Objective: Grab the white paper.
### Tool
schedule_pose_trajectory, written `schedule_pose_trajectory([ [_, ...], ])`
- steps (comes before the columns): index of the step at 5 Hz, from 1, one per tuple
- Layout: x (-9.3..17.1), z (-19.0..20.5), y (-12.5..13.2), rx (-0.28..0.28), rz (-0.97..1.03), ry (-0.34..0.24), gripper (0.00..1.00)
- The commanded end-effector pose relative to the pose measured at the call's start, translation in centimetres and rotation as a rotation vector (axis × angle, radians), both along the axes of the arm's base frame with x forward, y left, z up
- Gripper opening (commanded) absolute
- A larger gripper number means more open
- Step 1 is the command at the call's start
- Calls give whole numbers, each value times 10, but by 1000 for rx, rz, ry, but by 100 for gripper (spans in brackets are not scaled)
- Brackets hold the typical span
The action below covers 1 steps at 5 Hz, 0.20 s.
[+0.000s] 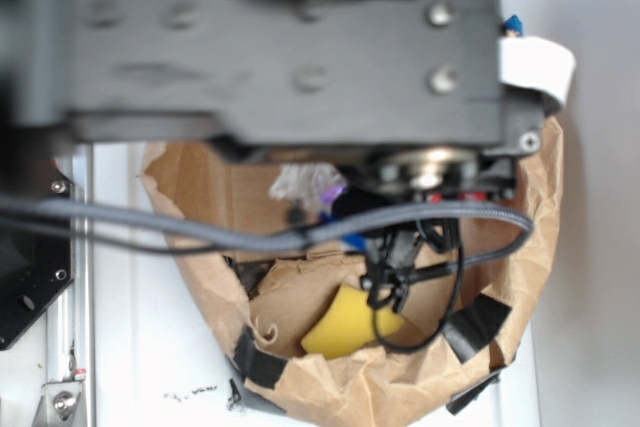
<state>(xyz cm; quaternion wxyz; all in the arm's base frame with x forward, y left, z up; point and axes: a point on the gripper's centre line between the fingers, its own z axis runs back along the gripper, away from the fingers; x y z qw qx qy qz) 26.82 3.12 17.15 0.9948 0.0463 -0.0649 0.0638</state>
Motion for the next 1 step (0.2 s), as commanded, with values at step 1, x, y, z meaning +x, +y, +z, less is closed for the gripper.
schedule_pose_trajectory([
  [1, 7, 20, 12, 10, 21, -109, 0],
])
